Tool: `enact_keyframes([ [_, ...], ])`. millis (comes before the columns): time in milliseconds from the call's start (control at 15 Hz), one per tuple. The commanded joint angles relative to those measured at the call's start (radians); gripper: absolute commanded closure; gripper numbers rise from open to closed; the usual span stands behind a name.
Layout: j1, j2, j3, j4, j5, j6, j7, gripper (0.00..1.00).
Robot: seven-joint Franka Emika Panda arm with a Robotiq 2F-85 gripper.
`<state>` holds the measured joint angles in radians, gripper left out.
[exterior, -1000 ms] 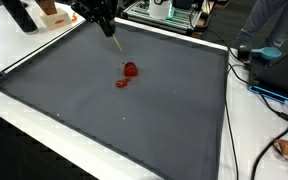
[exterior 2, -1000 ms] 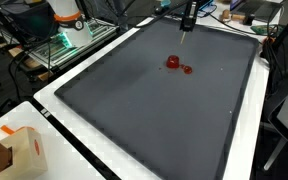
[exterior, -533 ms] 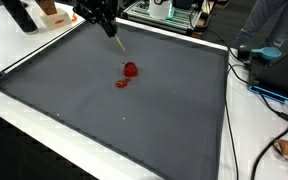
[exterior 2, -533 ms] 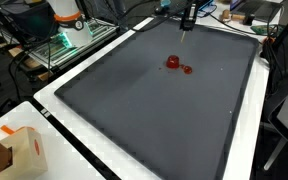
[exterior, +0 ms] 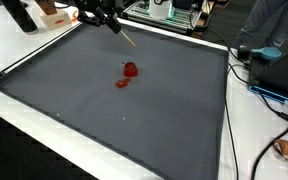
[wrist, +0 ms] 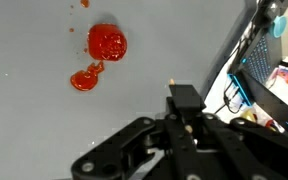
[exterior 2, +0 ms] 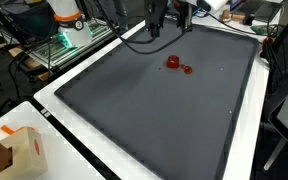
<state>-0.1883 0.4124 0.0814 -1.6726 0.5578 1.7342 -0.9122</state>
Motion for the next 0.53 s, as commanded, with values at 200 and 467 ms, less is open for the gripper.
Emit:
enact_keyframes([
  [200,-0.044,0.078,-0.009,0.013,0.188,-0.101,-0.159,0.97],
  [467,-0.042,0.12,-0.022,0.009,0.233,-0.09,-0.184,0.97],
])
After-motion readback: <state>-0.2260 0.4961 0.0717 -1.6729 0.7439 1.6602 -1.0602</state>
